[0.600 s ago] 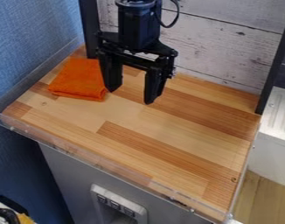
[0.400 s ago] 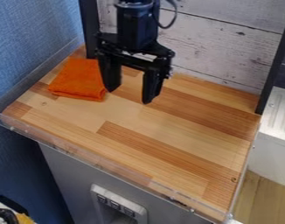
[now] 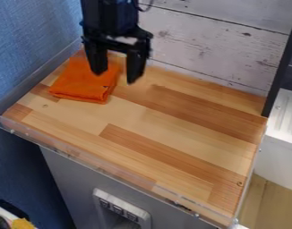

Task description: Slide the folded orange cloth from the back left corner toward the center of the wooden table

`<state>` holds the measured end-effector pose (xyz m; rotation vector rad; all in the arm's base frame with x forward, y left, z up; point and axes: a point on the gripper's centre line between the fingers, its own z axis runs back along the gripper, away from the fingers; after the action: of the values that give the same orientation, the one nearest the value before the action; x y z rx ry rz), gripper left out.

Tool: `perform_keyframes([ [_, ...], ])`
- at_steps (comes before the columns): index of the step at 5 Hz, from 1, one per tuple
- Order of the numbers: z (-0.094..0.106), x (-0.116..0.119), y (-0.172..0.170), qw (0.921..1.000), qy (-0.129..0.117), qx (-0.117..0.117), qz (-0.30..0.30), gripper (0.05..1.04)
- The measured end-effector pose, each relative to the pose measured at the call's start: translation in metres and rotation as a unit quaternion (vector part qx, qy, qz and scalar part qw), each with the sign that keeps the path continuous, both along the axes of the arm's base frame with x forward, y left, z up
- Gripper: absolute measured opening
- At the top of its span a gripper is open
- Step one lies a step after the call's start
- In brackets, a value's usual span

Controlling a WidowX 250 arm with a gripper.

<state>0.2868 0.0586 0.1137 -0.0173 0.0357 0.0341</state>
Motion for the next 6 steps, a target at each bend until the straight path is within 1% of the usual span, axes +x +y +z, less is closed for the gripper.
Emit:
perform_keyframes([
  [1, -0.001, 0.023, 0.027, 0.9999, -0.014, -0.001, 0.008, 0.999],
  [2, 0.0, 0.04, 0.048, 0.9997, -0.022, 0.0, 0.013, 0.999],
  [3, 0.0, 0.053, 0.065, 0.9995, -0.025, -0.001, 0.017, 0.999],
  [5, 0.004, 0.074, 0.091, 0.9996, -0.025, 0.002, 0.013, 0.999],
  [6, 0.008, 0.078, 0.103, 0.9996, -0.021, 0.006, 0.017, 0.945],
])
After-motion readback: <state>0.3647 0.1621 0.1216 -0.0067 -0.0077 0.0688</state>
